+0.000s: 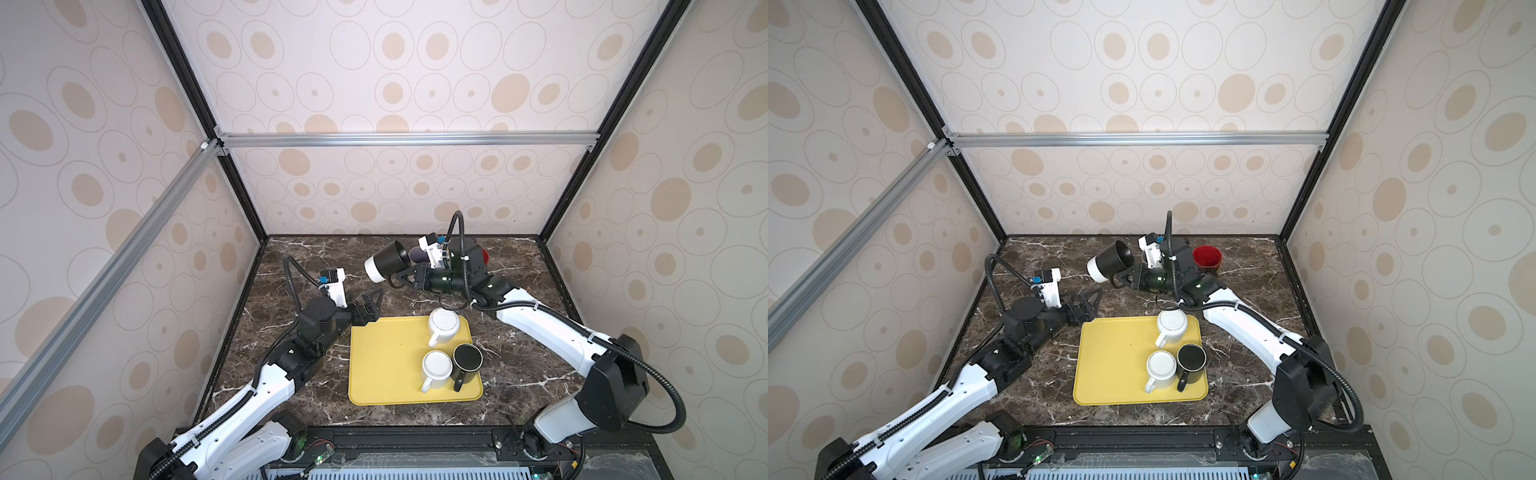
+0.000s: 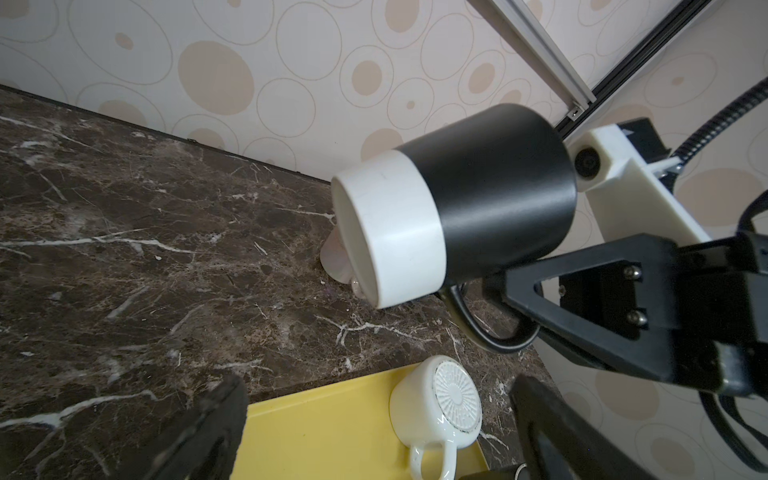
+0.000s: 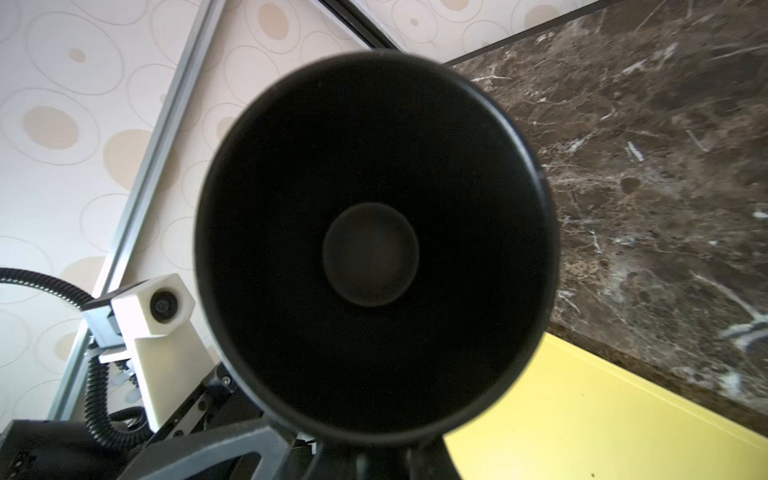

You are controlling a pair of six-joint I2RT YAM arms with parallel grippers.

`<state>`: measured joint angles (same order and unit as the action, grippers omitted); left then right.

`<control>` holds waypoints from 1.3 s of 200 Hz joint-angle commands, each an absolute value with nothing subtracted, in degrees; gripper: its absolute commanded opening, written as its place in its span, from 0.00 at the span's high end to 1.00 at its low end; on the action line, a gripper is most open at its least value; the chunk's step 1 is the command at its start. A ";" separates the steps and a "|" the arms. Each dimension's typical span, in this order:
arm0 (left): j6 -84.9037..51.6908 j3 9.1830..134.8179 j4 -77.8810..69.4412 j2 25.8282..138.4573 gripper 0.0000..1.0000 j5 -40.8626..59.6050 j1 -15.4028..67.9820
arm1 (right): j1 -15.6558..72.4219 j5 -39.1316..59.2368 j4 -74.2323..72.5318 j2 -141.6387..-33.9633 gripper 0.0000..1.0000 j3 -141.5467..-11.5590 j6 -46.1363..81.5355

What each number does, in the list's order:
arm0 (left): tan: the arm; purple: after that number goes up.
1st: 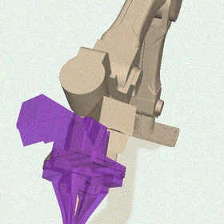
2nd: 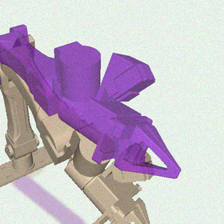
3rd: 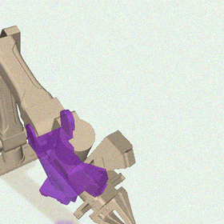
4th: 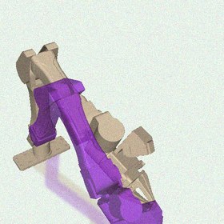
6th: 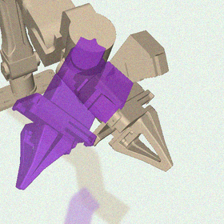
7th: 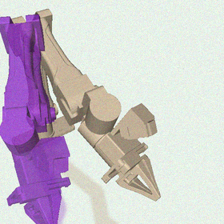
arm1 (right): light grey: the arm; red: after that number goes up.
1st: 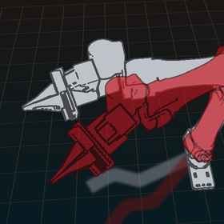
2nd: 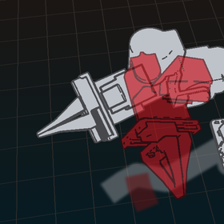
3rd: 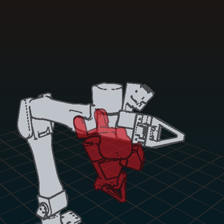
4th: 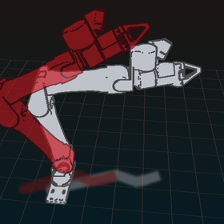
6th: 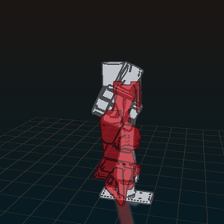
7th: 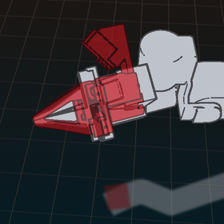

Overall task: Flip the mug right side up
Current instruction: 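Turn the mug upright with the right gripper while the left gripper withdraws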

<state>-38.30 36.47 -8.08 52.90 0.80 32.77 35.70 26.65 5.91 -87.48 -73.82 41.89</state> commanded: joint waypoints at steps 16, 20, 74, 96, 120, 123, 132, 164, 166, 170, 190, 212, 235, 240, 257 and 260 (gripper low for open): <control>-35.92 36.69 -5.43 54.20 0.00 1.02 32.38 | 37.00 17.85 11.81 -89.29 1.00 -80.41 35.24; -35.51 36.86 -5.07 54.31 0.00 0.84 32.40 | 37.16 17.12 12.46 -89.74 1.00 -81.04 34.80; -32.53 37.52 -5.20 55.89 0.00 0.31 32.00 | 37.74 8.22 25.20 -99.34 1.00 -93.21 29.68; -32.32 36.77 -5.57 55.85 0.00 0.09 31.89 | 37.89 4.40 29.29 -103.92 1.00 -98.67 27.88; -32.01 35.77 -6.24 55.85 0.00 -0.08 31.36 | 37.89 0.70 32.76 -109.42 1.00 -104.70 26.45; -31.99 35.74 -6.24 55.88 0.00 -0.09 31.31 | 37.90 0.35 33.18 -110.18 1.00 -105.56 26.25; -31.77 35.80 -6.29 56.16 0.00 0.13 30.99 | 38.01 -0.84 34.71 -112.38 1.00 -108.07 25.77; -31.82 35.70 -6.68 56.48 0.00 0.70 30.62 | 38.80 -6.73 39.02 -119.47 1.00 -116.43 25.38; -31.82 35.69 -6.75 56.55 0.00 0.66 30.64 | 38.84 -6.87 38.98 -119.82 1.00 -116.69 25.33; -31.82 35.54 -6.89 56.48 0.00 0.70 30.59 | 38.93 -7.21 38.99 -120.44 1.00 -117.39 25.17; -31.90 35.46 -6.90 56.40 0.00 0.86 30.48 | 39.53 -11.08 41.90 -124.61 1.00 -122.65 24.19; -32.32 34.76 -7.43 55.99 0.00 1.31 30.41 | 39.78 -12.95 43.84 -128.05 1.00 -126.42 23.74; -32.61 33.95 -7.81 55.47 0.00 1.32 30.32 | 39.90 -14.55 43.89 -130.51 1.00 -127.78 23.47; -32.69 33.83 -7.77 55.32 0.00 1.36 30.30 | 39.89 -15.05 44.22 -131.06 1.00 -128.24 23.64; -32.61 33.55 -7.82 55.06 0.00 1.36 30.32 | 39.99 -16.48 44.13 -132.37 1.00 -128.63 23.53; -32.61 33.57 -7.78 54.98 0.00 1.32 30.26 | 39.95 -16.65 44.12 -132.56 1.00 -128.71 23.48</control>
